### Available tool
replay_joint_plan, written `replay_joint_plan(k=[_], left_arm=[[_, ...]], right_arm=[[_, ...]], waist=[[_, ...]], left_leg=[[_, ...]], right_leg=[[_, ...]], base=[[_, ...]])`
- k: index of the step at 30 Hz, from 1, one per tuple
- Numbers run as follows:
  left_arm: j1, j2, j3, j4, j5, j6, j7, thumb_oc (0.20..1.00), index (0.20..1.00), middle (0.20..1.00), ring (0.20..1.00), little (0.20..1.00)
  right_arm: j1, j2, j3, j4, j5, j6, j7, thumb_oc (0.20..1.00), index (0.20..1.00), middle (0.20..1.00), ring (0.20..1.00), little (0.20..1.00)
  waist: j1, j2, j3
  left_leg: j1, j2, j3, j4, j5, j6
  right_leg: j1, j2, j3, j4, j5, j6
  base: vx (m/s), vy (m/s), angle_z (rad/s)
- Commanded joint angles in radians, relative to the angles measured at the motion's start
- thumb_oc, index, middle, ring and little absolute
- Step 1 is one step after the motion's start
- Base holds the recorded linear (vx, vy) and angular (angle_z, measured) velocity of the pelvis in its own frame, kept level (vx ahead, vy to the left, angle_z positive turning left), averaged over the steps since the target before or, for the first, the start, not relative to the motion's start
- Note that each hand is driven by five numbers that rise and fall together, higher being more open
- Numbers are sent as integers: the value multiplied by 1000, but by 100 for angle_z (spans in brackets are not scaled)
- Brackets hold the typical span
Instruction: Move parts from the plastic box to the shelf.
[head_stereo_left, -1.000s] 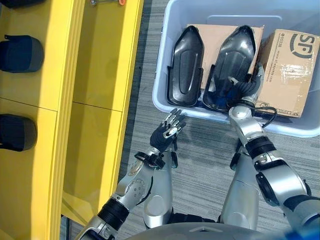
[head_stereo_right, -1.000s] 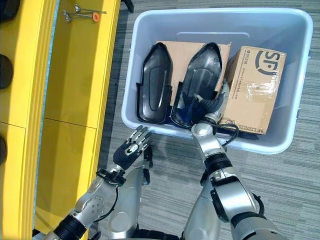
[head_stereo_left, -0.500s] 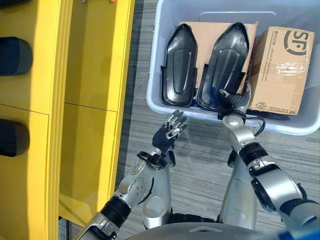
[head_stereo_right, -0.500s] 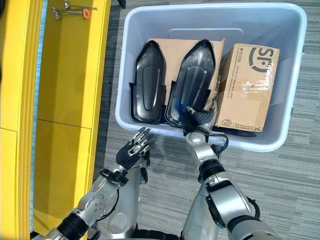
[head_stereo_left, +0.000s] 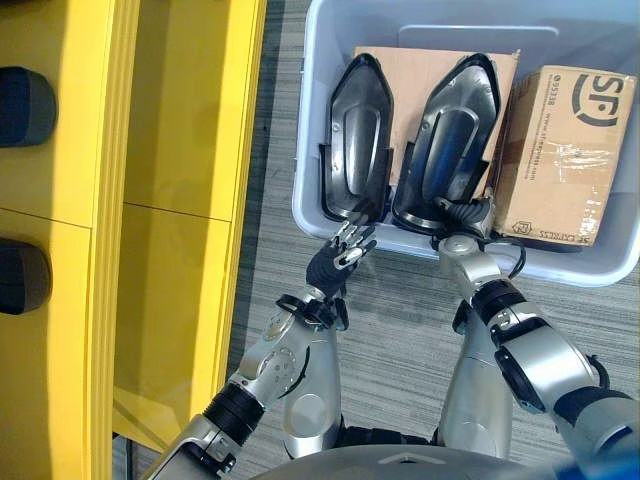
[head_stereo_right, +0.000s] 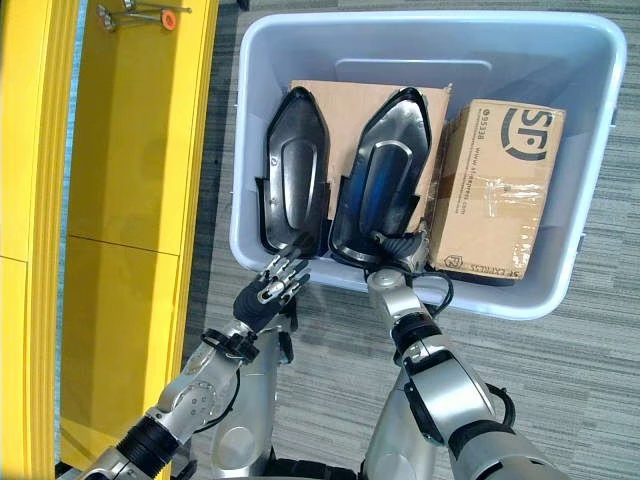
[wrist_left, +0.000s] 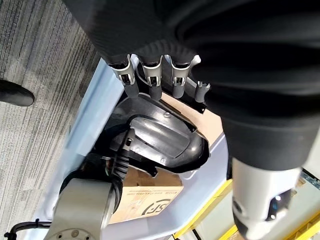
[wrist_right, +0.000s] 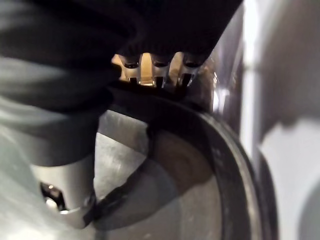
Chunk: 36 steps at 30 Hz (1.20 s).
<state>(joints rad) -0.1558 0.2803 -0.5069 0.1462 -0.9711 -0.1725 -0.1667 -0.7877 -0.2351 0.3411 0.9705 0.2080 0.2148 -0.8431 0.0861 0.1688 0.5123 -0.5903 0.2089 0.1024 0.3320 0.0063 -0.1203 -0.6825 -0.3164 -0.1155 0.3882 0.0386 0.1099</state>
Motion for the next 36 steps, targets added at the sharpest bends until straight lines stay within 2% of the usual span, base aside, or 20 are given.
replay_joint_plan(k=[1,8,18,19,20,23,26,30,36], left_arm=[[3,-1,-9,-59,-9,-40,-18,1000,1000,1000,1000,1000],[-5,17,-12,-42,-29,-49,-31,1000,1000,1000,1000,1000],[-31,21,-16,-47,-38,-47,-3,1000,1000,1000,1000,1000],[-33,20,-16,-46,-37,-47,-1,1000,1000,1000,1000,1000],[-37,18,-15,-48,-33,-46,5,1000,1000,1000,1000,1000],[-46,14,-19,-44,-32,-48,21,1000,1000,1000,1000,1000],[-53,10,-31,-40,-21,-52,24,1000,1000,1000,1000,1000],[-56,4,-34,-25,-16,-67,8,1000,1000,1000,1000,1000],[-54,6,-16,2,-25,-81,-41,1000,1000,1000,1000,1000]], right_arm=[[44,-42,34,48,-109,95,-52,1000,1000,1000,1000,1000],[17,-64,37,119,-108,137,-68,1000,1000,1000,1000,1000],[-18,-102,-2,177,-63,114,-105,1000,1000,1000,1000,1000],[-23,-105,-5,179,-58,107,-102,956,956,956,956,956],[-31,-112,-11,182,-63,103,-102,200,200,200,200,200],[-51,-123,-15,181,-60,70,-124,200,200,200,200,200],[-72,-132,-25,171,-126,42,-155,200,200,200,200,200],[-78,-138,-6,162,-176,34,-175,200,200,200,200,200],[-49,-134,-1,136,-205,-19,-178,200,200,200,200,200]], waist=[[39,15,8],[57,11,8],[75,5,8],[77,6,8],[80,7,8],[83,9,8],[85,10,8],[83,9,8],[62,3,8]], left_leg=[[-74,-38,26,-30,76,60],[-104,-46,16,-19,69,69],[-186,-64,5,29,50,90],[-192,-66,5,32,49,91],[-208,-70,4,40,47,93],[-231,-74,4,48,45,98],[-246,-80,0,53,43,99],[-246,-80,3,54,42,98],[-193,-72,15,41,41,91]], right_leg=[[-18,30,-93,150,-89,-50],[-24,20,-107,140,-79,-39],[-70,5,-120,138,-63,-27],[-75,4,-121,138,-62,-26],[-86,1,-122,139,-61,-25],[-107,-5,-122,144,-57,-21],[-117,-7,-123,140,-52,-18],[-115,-6,-123,130,-48,-16],[-67,11,-114,104,-48,-22]], base=[[27,70,6],[17,48,6],[17,54,10],[14,57,13],[12,43,8],[5,13,1],[0,0,0],[0,0,0],[-27,-55,-1]])
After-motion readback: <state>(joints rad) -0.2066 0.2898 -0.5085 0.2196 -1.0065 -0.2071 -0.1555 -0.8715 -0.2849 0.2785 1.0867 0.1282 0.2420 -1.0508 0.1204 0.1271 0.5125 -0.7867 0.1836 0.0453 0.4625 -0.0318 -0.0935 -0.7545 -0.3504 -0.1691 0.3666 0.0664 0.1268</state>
